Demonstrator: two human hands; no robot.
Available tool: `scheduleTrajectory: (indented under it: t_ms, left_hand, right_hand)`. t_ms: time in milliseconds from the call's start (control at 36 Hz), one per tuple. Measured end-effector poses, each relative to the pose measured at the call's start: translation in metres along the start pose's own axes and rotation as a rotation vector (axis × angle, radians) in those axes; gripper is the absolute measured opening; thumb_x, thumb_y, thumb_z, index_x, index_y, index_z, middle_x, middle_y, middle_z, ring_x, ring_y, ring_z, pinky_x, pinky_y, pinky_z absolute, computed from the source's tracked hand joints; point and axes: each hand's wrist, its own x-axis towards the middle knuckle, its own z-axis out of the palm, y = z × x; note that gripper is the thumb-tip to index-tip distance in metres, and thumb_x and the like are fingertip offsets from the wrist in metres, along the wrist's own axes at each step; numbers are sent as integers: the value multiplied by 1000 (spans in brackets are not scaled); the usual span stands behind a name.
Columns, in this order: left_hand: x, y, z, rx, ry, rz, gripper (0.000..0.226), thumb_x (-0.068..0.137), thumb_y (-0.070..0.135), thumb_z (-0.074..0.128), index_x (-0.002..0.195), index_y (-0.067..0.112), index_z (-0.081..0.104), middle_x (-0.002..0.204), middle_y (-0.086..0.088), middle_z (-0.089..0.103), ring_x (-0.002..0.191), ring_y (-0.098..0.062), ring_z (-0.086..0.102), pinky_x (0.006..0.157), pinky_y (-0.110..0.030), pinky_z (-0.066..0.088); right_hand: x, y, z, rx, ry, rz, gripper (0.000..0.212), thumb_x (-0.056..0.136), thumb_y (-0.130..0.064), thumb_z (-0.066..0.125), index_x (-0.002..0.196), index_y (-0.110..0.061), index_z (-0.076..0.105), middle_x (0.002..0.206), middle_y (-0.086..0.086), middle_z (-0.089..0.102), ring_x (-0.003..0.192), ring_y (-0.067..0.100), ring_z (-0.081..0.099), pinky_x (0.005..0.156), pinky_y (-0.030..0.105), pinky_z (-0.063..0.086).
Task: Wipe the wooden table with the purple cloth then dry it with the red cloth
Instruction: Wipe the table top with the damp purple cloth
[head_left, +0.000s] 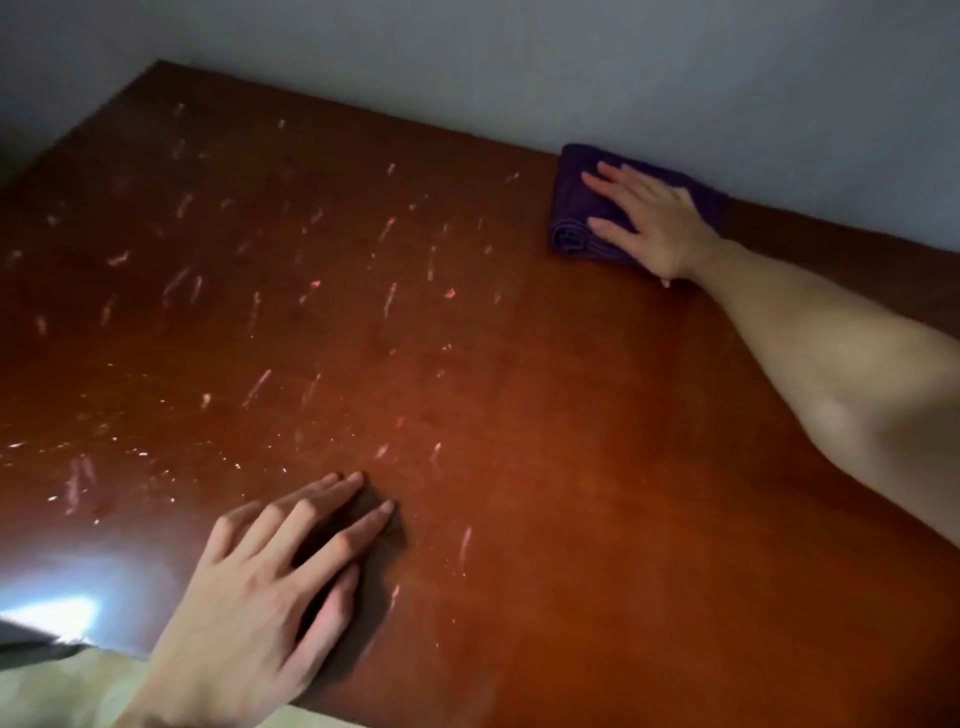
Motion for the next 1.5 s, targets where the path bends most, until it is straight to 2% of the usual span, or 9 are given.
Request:
scheduleTrajectory:
  t_ms: [167, 333, 472, 611, 806, 972, 1250, 1389, 1500]
  left_hand:
    - [-1, 1, 0, -2, -5, -5, 60, 83, 38, 72, 141, 28, 59, 150, 0, 52, 135, -19, 51, 98, -46, 40]
    - [-3, 3, -6, -43, -16, 0, 50, 99, 45, 35, 140, 27, 58, 145, -1, 53, 127, -22, 53, 98, -42, 36]
    - [-5, 5, -8, -48, 85, 2, 49, 98, 45, 39, 132, 17, 60, 126, -5, 56, 108, -27, 53, 92, -42, 38]
    - [-9, 5, -12, -63, 246, -74, 34, 95, 42, 42, 106, 11, 52, 102, -13, 49, 90, -32, 45, 78, -44, 34]
    - [-18, -25, -23, -53, 233, -117, 34, 93, 42, 43, 102, 10, 52, 103, -17, 50, 92, -34, 45, 78, -45, 32]
    - [-32, -69, -35, 34, 120, -109, 46, 94, 44, 40, 122, 14, 61, 112, -12, 53, 98, -32, 49, 83, -45, 36]
    - [-29, -69, -31, 22, 50, -115, 47, 96, 42, 39, 133, 21, 59, 134, -4, 56, 107, -27, 52, 91, -44, 37]
    - [-26, -70, -31, -30, 8, -126, 46, 98, 40, 39, 138, 25, 57, 139, -1, 53, 115, -23, 50, 96, -43, 35]
    - [-23, -72, -30, -71, -31, -141, 49, 100, 42, 35, 142, 26, 56, 143, -1, 52, 120, -24, 53, 100, -45, 35]
  right_hand:
    - [-13, -29, 13, 38, 59, 212, 74, 99, -76, 20, 163, -40, 12, 173, -6, 8, 160, 18, 5, 127, 48, 7]
    - [-56, -86, 27, 34, 62, 351, 82, 96, -80, 17, 164, -36, 7, 174, -5, 5, 160, 21, 2, 127, 51, 5]
    - [-127, -157, 43, 7, 106, 333, 79, 97, -77, 22, 163, -36, 12, 173, -6, 10, 160, 22, 6, 126, 50, 10]
    - [-211, -250, 61, 32, 124, 276, 87, 88, -80, 13, 164, -37, 16, 173, -6, 13, 160, 22, 9, 126, 52, 11]
    - [-293, -329, 84, 5, 75, 122, 81, 96, -77, 21, 164, -36, 12, 174, -7, 6, 160, 22, 4, 125, 56, 12]
    - [-287, -320, 78, -49, 58, -3, 81, 95, -78, 26, 163, -36, 16, 173, -6, 14, 158, 24, 15, 122, 57, 18]
    - [-186, -248, 58, -28, -53, -395, 78, 93, -78, 38, 161, -46, 18, 173, -12, 9, 159, 16, 8, 126, 46, 9]
    - [-112, -209, 51, -25, -19, -364, 78, 92, -81, 31, 161, -45, 21, 172, -10, 16, 158, 19, 16, 124, 49, 20]
    - [-46, -178, 37, -17, -28, -275, 81, 88, -88, 16, 160, -49, 16, 172, -11, 15, 158, 19, 14, 122, 49, 19]
